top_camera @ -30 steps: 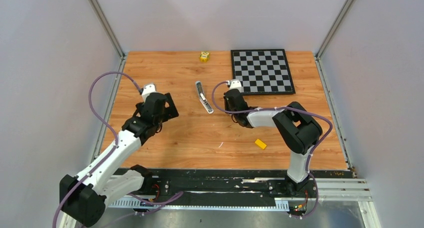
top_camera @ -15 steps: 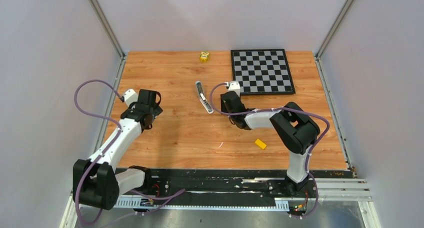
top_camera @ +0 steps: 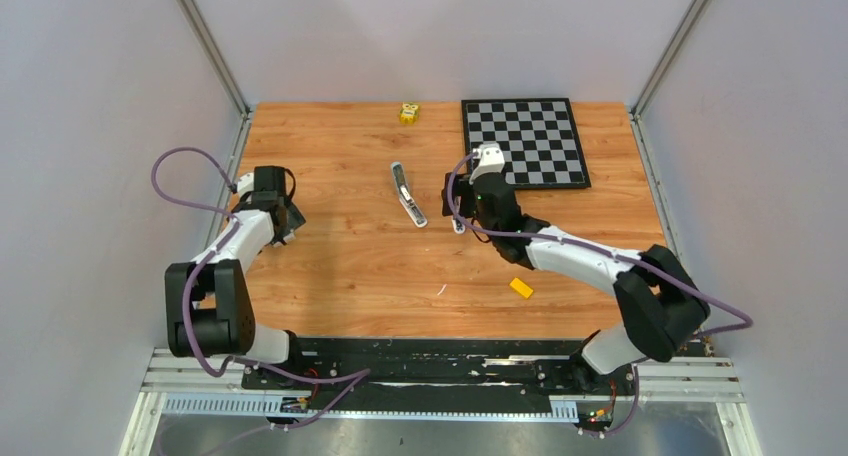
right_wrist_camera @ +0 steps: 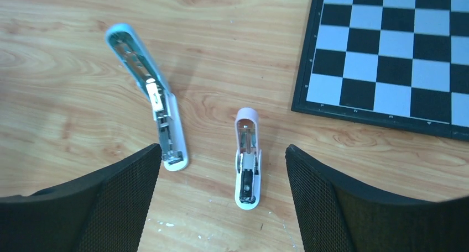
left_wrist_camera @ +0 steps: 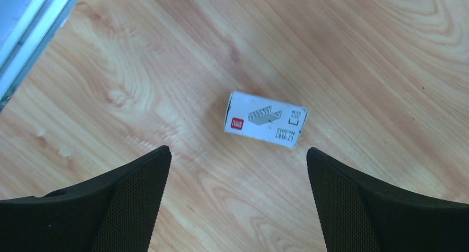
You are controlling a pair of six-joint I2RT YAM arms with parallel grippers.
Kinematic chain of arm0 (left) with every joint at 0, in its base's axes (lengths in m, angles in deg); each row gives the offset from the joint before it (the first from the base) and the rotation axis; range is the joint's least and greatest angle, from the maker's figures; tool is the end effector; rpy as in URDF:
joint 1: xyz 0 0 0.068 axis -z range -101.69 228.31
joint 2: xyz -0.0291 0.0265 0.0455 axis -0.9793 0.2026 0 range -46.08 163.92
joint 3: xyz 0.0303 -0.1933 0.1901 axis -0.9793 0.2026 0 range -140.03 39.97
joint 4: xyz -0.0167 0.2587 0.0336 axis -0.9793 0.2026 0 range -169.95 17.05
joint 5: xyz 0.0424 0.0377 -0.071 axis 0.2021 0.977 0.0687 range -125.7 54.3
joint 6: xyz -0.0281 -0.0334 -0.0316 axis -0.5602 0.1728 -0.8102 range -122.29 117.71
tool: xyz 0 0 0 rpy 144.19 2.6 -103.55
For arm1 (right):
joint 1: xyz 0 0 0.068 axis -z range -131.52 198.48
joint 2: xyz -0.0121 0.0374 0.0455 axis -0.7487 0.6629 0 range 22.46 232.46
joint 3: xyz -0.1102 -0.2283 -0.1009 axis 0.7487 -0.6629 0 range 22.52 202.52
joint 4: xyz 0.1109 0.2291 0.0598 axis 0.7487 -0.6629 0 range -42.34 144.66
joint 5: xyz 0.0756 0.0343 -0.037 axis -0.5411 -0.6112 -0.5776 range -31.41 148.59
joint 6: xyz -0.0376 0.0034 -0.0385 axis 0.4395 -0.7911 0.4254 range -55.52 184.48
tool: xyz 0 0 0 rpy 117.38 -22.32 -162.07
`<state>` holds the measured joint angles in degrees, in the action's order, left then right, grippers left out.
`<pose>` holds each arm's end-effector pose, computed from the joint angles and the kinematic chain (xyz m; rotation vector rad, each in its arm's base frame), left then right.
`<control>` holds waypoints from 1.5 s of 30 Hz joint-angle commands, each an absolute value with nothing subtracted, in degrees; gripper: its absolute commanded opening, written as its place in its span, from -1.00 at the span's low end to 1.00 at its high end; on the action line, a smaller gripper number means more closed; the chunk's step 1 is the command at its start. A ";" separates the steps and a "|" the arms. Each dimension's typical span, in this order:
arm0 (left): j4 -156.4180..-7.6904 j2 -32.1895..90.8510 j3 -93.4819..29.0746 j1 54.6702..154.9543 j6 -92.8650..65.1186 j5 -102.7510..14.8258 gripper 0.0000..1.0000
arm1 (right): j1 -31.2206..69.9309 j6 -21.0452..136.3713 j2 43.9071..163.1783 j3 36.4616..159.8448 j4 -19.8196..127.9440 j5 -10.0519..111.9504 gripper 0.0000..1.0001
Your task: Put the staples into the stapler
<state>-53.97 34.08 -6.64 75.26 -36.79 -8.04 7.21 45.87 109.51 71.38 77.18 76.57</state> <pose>0.2645 0.0305 0.1973 -0.9545 2.2917 0.4043 0.2627 0.2160 0.2438 -0.1453 1.8479 0.4439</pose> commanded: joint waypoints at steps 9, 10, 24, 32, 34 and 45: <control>-63.70 42.84 -8.43 70.35 -27.90 -23.86 0.84 | 6.36 47.79 99.55 67.79 74.70 71.19 0.88; -63.03 43.84 -8.76 70.32 -27.87 -23.32 0.82 | 6.40 48.14 99.36 67.74 74.70 71.47 0.88; -61.98 47.09 -10.53 70.32 -25.98 -18.76 0.48 | 6.45 49.04 96.72 65.76 75.40 71.78 0.86; -61.67 46.93 -10.68 70.36 -25.16 -20.46 0.32 | 6.46 49.32 95.79 65.09 75.31 72.03 0.86; -61.53 46.29 -10.29 70.41 -25.06 -21.15 0.28 | 6.47 49.40 95.46 64.75 75.30 72.18 0.86; -60.92 40.37 -6.75 74.68 -27.01 -27.15 0.11 | 6.54 49.60 90.80 62.37 73.04 73.15 0.86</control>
<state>-61.38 43.44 -8.20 71.42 -26.11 -24.11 7.21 48.95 93.44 63.88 75.02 72.13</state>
